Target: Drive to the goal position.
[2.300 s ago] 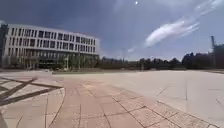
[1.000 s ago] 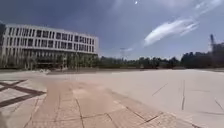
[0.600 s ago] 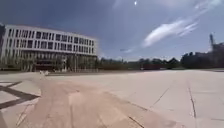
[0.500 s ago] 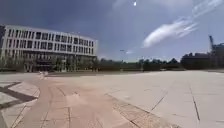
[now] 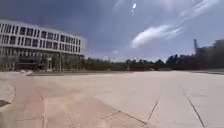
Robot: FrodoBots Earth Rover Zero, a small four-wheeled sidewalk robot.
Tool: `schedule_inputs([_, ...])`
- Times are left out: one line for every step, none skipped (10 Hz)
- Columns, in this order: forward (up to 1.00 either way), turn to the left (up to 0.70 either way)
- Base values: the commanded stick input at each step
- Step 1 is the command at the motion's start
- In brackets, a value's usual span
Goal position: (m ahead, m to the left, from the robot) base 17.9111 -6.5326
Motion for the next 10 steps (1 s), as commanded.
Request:
schedule_inputs([0.70, -0.01])
schedule_inputs([0.70, -0.01])
schedule_inputs([0.70, -0.06])
schedule_inputs([0.70, -0.12])
schedule_inputs([0.70, -0.16])
schedule_inputs([0.70, -0.06])
schedule_inputs([0.70, -0.01])
schedule_inputs([0.70, -0.01])
schedule_inputs([0.70, -0.01])
schedule_inputs([0.70, -0.01])
